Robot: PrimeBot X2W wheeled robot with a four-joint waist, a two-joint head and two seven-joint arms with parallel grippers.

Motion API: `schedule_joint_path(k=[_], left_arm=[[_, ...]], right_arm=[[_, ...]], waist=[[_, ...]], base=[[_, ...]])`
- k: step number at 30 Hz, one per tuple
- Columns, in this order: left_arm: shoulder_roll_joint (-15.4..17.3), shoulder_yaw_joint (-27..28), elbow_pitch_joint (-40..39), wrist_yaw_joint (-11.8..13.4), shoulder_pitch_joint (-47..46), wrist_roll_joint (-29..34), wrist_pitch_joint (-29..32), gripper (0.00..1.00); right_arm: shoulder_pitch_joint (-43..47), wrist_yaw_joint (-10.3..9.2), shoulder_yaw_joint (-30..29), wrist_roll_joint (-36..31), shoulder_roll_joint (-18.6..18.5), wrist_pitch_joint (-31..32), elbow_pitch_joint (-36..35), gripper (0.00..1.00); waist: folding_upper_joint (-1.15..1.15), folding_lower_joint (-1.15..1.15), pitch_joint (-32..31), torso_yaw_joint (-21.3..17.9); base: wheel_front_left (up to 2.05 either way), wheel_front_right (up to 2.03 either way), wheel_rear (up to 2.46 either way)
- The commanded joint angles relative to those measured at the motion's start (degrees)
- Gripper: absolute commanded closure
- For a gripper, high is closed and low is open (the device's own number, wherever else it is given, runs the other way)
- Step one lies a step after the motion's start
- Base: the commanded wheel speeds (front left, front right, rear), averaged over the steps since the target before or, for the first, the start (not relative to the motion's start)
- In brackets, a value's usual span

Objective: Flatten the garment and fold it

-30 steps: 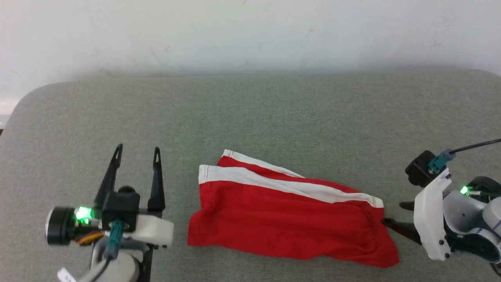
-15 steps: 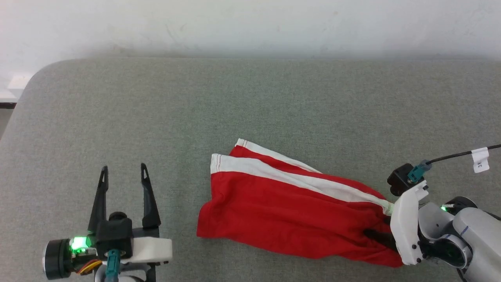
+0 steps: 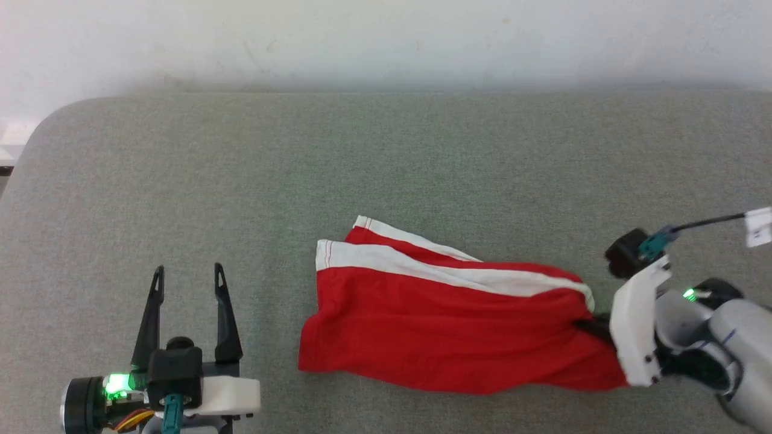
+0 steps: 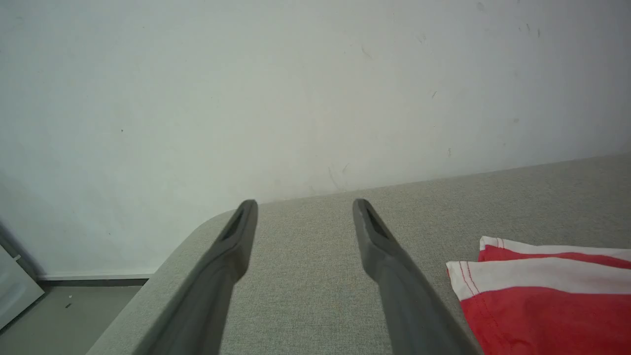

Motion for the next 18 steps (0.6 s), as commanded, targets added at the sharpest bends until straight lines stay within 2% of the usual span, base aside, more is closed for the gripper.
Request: schedule_joint_path(k=[1, 10, 14, 18], left_arm=[[-0.2, 0.5, -0.4, -0.5, 1.2, 1.2, -0.3, 0.0], [-1.5, 0.8, -1.3, -2.5, 1.7, 3.0, -0.3, 0.0], [-1.7, 0.7, -1.2, -3.3, 1.8, 3.5, -0.3, 0.0], [-1.7, 0.5, -1.0, -3.8, 1.9, 3.9, -0.3, 0.0]], right_arm=[[-1.6, -0.05, -1.0, 0.4, -1.4, -0.5, -0.7, 1.0], [-1.8, -0.05, -4.7, -0.2, -11.9, 1.6, -2.7, 1.0], [-0.8, -0.05, -5.9, -0.2, -14.3, 3.0, -3.4, 1.0], [0.0, -0.05, -6.1, 0.2, -15.1, 3.6, -8.4, 1.0]], waist=[[0.0, -0.01, -0.6, -0.6], [0.0, -0.01, -1.2, -1.2], [0.0, -0.01, -1.5, -1.4], [0.0, -0.01, -2.1, -1.3]], base=[[0.0, 0.0, 0.0], [0.0, 0.0, 0.0], [0.0, 0.0, 0.0], [0.0, 0.0, 0.0]])
